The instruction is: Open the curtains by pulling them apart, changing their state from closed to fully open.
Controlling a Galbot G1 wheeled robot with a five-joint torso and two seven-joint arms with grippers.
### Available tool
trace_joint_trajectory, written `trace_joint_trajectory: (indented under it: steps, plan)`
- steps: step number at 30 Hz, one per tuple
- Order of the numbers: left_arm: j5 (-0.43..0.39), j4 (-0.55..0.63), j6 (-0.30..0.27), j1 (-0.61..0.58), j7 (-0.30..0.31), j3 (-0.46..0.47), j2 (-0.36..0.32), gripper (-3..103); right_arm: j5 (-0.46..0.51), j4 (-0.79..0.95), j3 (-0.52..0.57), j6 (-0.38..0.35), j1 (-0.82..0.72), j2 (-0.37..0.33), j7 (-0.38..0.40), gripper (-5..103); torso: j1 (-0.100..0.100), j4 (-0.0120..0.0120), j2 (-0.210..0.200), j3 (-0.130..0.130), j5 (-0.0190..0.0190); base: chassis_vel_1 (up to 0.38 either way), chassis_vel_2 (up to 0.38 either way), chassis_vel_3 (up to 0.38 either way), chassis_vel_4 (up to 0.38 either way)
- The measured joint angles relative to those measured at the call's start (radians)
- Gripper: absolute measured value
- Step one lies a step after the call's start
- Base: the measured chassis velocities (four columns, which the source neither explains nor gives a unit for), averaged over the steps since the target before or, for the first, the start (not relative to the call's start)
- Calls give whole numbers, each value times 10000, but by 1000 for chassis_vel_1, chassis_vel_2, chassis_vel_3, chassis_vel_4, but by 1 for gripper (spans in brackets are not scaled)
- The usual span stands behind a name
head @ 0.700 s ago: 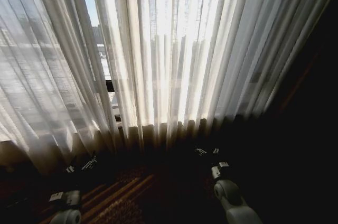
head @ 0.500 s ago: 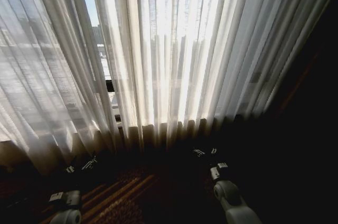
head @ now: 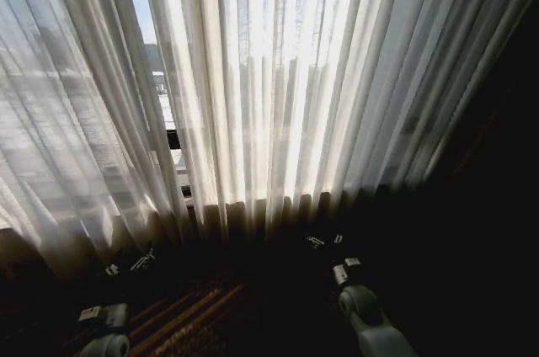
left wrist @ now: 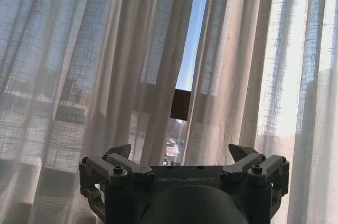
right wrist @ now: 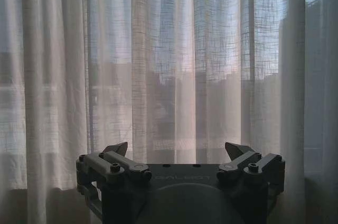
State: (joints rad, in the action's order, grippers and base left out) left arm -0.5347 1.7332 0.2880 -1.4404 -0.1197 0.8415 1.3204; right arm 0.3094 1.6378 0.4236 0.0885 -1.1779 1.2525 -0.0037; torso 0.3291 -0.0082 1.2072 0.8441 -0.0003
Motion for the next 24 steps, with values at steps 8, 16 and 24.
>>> trace_joint_trajectory:
  steps: [8,16,24]
  plan:
    - [0,0,0,0,0,-1,0,100,-136,81,-126,0,-107,91,-120,100,8,0,-3,3,2,-301,321,295,-323]
    - [0,0,0,0,0,0,0,100,-186,50,-198,53,-124,127,-156,100,5,2,-2,2,-3,-322,373,329,-399]
    - [0,0,0,1,1,0,0,100,-131,-192,-295,549,49,139,-362,100,10,3,-4,4,3,-273,349,297,-338]
